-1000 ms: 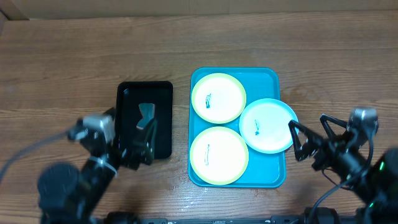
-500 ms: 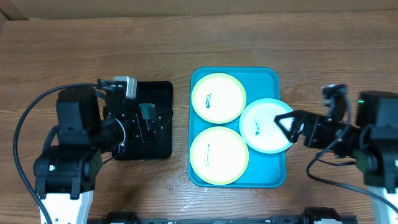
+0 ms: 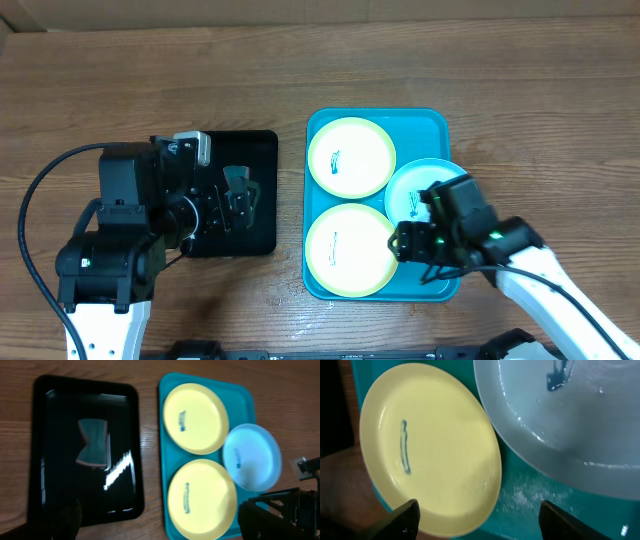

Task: Clean dirty plates on tray and stack at the side
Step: 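Move left gripper to the sponge and right gripper to the lower yellow plate, then grasp the sponge with the left gripper and lift it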

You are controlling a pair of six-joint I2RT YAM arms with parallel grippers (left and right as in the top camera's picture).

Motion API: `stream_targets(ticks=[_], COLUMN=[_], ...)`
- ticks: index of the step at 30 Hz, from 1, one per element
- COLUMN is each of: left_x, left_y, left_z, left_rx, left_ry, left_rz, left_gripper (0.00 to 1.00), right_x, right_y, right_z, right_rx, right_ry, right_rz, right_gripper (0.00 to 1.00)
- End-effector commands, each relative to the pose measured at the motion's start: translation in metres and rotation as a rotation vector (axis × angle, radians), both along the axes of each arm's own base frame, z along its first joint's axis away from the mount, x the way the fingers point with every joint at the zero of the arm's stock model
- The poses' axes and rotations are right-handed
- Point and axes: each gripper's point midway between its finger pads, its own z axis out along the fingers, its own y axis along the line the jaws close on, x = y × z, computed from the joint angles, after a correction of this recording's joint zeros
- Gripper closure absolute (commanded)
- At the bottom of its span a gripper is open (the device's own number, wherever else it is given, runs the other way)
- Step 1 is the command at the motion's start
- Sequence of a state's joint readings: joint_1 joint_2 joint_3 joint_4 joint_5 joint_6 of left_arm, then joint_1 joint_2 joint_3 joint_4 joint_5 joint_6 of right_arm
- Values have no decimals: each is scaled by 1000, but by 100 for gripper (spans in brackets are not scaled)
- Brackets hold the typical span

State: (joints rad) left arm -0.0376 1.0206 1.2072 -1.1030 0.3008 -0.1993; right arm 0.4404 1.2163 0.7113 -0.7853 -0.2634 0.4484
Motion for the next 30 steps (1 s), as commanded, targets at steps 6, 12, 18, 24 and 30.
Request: stream_targets(ticks=[6,12,18,24,30], left_x=[18,35,75,112,112], left_y=[24,42,38,21,25], left_z=[-38,-99,-161,-210,-256], left_rx=[137,219,212,190,225], left_ry=[138,376,465,443,526], left_rz=[74,170,175,80,86], left_gripper=[3,27,34,44,69], right_x=[8,9,6,6,5], right_y=[11,8,6,6,5], right_z=[-38,-34,-35,-34,-35], right_rx=[-90,-103,-111,-110,-114], right_ry=[47,42,54,53,61], right_rz=[-27,-25,-25,-25,-25], right_gripper=[28,28,27,20,20])
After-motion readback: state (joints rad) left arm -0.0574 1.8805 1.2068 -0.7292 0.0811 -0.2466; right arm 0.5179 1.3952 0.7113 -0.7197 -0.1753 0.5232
